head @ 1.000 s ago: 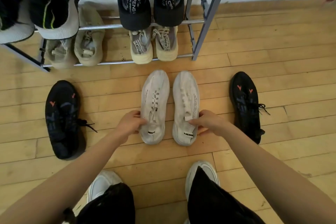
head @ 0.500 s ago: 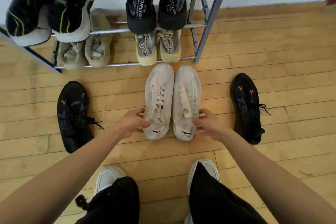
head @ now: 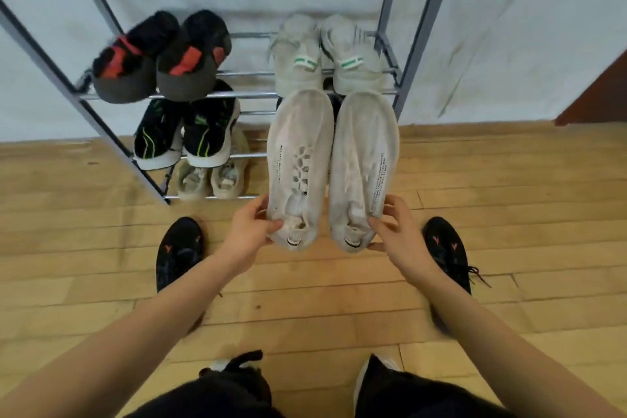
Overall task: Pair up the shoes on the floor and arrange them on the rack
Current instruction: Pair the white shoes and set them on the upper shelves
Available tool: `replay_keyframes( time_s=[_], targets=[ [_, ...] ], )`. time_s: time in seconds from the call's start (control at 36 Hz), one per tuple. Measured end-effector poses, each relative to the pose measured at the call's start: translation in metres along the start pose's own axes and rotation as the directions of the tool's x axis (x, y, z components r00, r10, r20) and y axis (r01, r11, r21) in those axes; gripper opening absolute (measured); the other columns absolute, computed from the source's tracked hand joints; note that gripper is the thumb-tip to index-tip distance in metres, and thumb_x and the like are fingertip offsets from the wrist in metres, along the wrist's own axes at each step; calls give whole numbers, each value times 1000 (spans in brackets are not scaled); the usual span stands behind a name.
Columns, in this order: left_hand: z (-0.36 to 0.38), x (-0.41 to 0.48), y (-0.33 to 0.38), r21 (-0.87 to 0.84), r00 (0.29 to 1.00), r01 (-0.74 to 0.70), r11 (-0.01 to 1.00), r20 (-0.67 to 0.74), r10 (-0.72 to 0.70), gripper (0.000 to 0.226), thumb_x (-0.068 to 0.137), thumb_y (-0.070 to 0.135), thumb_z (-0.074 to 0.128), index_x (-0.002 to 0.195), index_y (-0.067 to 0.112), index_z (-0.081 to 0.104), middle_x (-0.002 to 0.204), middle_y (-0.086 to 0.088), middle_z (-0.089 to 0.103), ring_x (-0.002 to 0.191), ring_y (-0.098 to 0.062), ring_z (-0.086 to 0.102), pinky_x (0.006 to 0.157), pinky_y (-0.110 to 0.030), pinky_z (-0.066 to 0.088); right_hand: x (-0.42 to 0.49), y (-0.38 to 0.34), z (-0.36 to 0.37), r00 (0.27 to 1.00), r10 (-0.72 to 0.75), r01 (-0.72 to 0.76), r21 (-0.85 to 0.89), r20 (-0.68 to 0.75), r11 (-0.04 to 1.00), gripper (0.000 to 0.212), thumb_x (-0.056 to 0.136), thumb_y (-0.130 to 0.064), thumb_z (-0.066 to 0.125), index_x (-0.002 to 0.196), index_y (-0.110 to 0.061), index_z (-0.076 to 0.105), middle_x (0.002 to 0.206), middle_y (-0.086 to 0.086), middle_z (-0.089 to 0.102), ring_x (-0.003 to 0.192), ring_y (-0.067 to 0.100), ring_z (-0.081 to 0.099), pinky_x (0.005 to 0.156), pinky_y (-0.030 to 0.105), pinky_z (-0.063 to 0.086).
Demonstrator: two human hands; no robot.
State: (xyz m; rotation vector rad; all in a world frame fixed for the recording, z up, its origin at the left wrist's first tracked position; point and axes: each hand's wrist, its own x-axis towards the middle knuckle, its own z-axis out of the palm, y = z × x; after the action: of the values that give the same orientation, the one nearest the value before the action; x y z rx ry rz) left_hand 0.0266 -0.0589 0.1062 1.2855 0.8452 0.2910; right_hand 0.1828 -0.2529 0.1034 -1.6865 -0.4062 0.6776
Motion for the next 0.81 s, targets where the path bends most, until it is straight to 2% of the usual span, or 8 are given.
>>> replay_keyframes(
  time_s=[0.08,0.19,0.28,0.36,0.44,0.56,0.69,0.81],
  targets=[
    [-3,-9,32,-18,996,-92,996,4,92,56,84,-10,56,130,20,52,108,1,68,96,-17,67,67,-29,58,3,-41,0,996,-86,86,-40,11,995,34,93,-16,57,123,-24,44,108,-9,57,94,12,64,60,28,59],
    [-9,-18,78,-19,979,-205,979,-12,205,57,83,-11,56,132,19,52,108,0,69,95,-19,68,72,-36,59,8,-95,-1,979,-200,202,-139,31,969,37,93,-21,57,126,-29,44,113,-9,57,100,18,62,70,39,60],
    [-14,-25,113,-46,962,-273,961,-32,272,56,83,-12,55,126,22,55,105,-1,70,87,-16,69,58,-25,56,15,-133,2,958,-284,285,-205,33,936,33,92,-22,56,122,-30,46,108,-18,55,107,19,59,82,48,56],
    [-20,-30,146,-63,942,-336,940,-29,335,52,83,-12,55,122,22,58,104,0,71,85,-14,71,58,-24,56,22,-172,9,942,-334,336,-196,44,921,29,92,-22,56,117,-33,47,110,-11,57,100,16,62,67,36,60],
    [-27,-30,178,-52,925,-379,924,-38,377,50,84,-11,55,122,22,58,101,3,72,82,-12,72,59,-27,58,29,-207,21,938,-343,348,-169,57,922,26,93,-21,55,115,-32,48,107,-7,56,88,11,63,54,24,57],
    [-41,-28,219,54,900,-428,902,-66,431,50,85,-7,55,127,20,56,102,4,70,90,-17,68,68,-35,60,40,-248,42,942,-329,335,-105,67,936,31,93,-15,55,123,-18,48,107,1,56,86,15,62,48,26,56],
    [-63,-25,262,124,870,-460,879,-134,474,48,85,-7,53,128,16,54,102,2,67,88,-19,66,60,-34,60,57,-297,67,949,-296,310,-134,113,941,25,92,-13,54,117,-12,55,111,12,62,87,30,67,65,47,60],
    [-84,-19,292,190,860,-454,870,-160,484,47,86,-7,51,130,10,47,106,-5,64,83,-22,66,57,-39,60,73,-332,90,947,-287,311,-183,145,933,20,90,-11,52,107,-10,63,106,15,66,82,31,68,67,48,59]
  ],
)
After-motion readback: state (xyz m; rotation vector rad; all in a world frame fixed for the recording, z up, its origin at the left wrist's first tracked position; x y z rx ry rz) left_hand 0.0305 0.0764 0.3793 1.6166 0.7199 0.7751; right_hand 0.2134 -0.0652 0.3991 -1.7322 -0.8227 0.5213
